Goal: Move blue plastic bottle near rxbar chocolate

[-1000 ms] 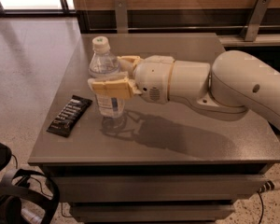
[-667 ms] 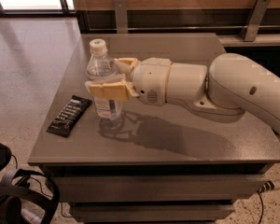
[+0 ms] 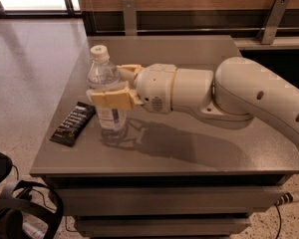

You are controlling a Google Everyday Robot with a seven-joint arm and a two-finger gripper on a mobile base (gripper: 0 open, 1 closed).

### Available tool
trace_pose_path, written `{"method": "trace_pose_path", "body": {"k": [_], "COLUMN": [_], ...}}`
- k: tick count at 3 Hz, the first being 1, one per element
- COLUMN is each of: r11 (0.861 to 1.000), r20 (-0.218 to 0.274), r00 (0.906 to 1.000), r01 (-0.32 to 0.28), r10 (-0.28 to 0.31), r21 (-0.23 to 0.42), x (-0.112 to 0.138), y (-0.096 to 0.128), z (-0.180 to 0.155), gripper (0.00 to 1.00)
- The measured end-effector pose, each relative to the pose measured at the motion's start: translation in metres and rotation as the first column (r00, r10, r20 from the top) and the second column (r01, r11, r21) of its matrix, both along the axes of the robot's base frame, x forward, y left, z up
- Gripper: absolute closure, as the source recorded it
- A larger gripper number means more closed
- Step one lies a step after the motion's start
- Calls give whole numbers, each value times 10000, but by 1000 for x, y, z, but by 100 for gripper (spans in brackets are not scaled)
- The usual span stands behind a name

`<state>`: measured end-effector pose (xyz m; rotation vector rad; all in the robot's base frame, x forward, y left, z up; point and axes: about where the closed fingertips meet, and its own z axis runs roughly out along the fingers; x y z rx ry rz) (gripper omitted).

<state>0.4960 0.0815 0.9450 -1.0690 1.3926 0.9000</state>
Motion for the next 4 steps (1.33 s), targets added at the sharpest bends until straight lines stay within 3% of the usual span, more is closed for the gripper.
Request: {"method": "trace_pose_path", "body": {"k": [2,4], "r11": [9995,9998], "r20": [-346,-388], "r00": [9990,9990], "r01": [-289,-208], "r10": [285,208], "r21": [-110,3], "x": [2,2], "y": [12,9], "z": [-24,-30], "gripper": [100,61]}}
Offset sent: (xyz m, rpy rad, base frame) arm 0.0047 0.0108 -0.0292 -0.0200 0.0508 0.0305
